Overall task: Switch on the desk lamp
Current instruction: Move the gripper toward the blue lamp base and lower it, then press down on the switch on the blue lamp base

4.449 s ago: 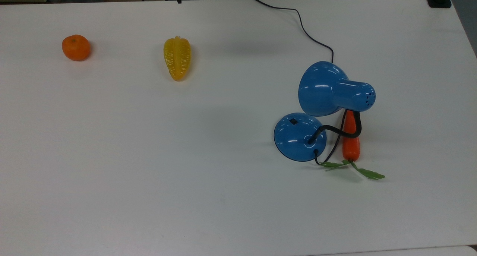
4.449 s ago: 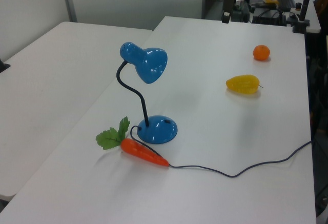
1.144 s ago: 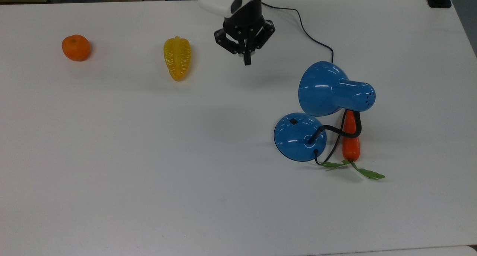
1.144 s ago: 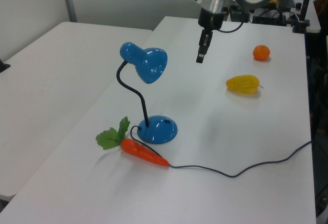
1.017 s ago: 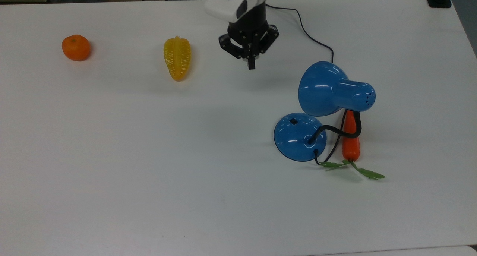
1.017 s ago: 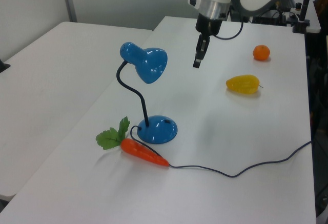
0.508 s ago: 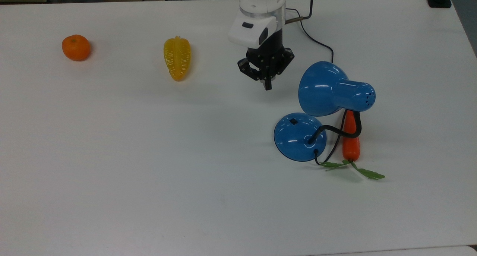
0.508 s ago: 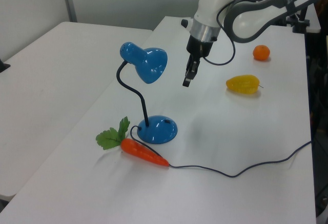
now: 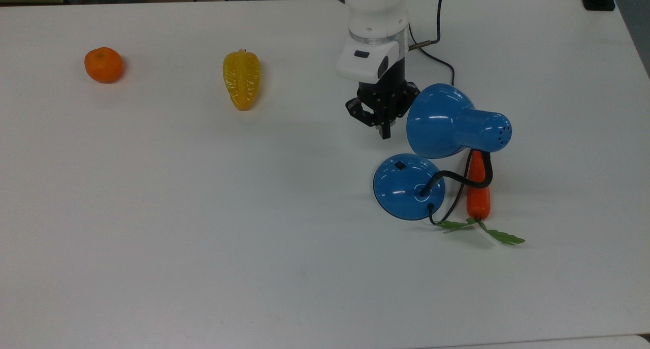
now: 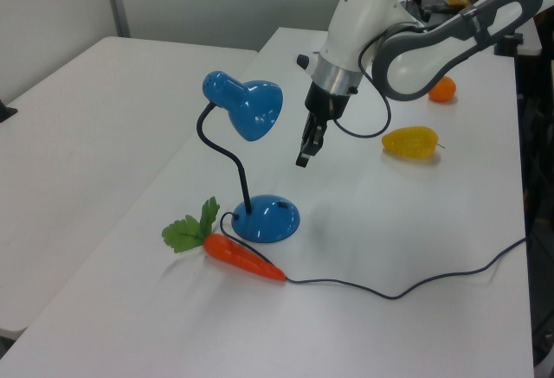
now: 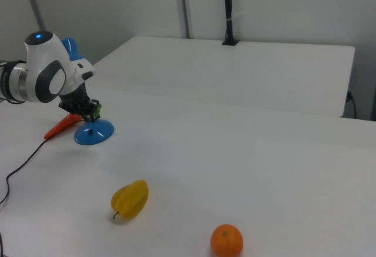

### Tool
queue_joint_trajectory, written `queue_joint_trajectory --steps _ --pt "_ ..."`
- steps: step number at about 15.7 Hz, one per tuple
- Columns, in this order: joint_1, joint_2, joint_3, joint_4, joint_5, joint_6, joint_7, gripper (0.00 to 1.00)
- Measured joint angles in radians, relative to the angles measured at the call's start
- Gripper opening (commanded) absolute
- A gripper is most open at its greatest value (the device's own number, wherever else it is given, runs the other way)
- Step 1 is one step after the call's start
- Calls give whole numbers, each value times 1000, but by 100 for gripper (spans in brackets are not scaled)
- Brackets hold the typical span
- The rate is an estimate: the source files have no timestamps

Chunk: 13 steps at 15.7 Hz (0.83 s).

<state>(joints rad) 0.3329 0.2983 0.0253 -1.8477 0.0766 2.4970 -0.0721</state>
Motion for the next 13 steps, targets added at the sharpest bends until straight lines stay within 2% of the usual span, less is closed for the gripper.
queue_joint_trajectory --steps 13 --pt "3 104 20 0 0 174 0 0"
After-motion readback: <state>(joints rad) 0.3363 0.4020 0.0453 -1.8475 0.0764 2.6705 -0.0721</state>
